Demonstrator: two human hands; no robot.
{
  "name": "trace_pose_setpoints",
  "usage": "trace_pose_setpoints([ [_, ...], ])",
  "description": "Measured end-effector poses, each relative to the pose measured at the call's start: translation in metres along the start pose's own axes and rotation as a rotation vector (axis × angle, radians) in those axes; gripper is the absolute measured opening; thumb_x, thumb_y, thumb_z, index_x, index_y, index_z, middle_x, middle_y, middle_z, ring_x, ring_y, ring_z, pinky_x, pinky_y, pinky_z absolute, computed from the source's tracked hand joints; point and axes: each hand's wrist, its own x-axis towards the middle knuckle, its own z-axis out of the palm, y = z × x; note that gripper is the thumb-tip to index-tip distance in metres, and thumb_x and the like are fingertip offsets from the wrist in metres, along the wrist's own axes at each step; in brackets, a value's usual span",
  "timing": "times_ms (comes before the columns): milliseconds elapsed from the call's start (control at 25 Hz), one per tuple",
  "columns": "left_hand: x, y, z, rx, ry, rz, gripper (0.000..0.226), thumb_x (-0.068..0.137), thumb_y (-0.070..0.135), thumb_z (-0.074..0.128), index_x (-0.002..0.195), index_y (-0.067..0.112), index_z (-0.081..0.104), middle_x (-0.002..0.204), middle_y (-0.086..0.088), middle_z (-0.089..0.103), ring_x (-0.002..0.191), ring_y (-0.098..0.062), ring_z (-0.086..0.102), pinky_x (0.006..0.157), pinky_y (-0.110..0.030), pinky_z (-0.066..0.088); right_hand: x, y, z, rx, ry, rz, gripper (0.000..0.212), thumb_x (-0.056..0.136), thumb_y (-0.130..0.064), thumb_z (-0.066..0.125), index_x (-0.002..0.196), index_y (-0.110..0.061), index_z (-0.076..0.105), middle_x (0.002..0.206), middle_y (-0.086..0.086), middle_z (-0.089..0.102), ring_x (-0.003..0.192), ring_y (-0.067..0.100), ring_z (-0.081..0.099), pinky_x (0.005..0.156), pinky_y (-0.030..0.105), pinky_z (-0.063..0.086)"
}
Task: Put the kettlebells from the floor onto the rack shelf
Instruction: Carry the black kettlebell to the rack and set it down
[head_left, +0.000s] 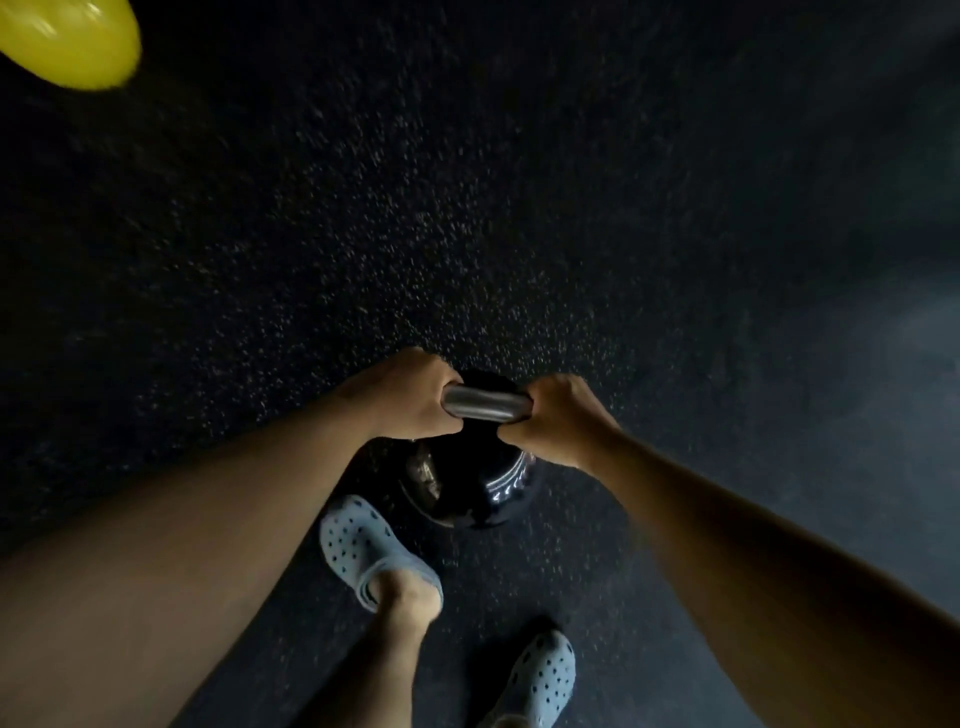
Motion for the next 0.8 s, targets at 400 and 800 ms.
trace_pose_setpoints([
  [400, 0.020, -0.024, -0.329, 0.109, 0.365, -0.009, 0.022, 0.066, 0.032, 0.068, 0.051, 0.033, 0.053, 0.047, 0.008, 0.059, 0.044, -0.002, 0.057, 0.041, -0.023, 0.044, 0.159, -0.235, -0.213, -0.096, 0.222, -0.279, 0.019, 0.060, -0.032, 0.068, 0.052, -0.027, 0.052, 0.045, -0.008, 0.054, 0.037, 0.000, 0.051, 0.032, 0.009, 0.028],
  [800, 0.081, -0.088, -0.644, 0.188, 0.689, -0.060, 0.014, 0.064, 0.045, 0.056, 0.053, 0.038, 0.049, 0.047, 0.013, 0.050, 0.052, -0.010, 0.061, 0.044, -0.019, 0.034, 0.361, -0.469, -0.415, -0.314, 0.299, -0.569, 0.028, 0.068, -0.031, 0.065, 0.052, -0.029, 0.042, 0.051, -0.011, 0.050, 0.049, 0.014, 0.057, 0.046, 0.021, 0.039],
])
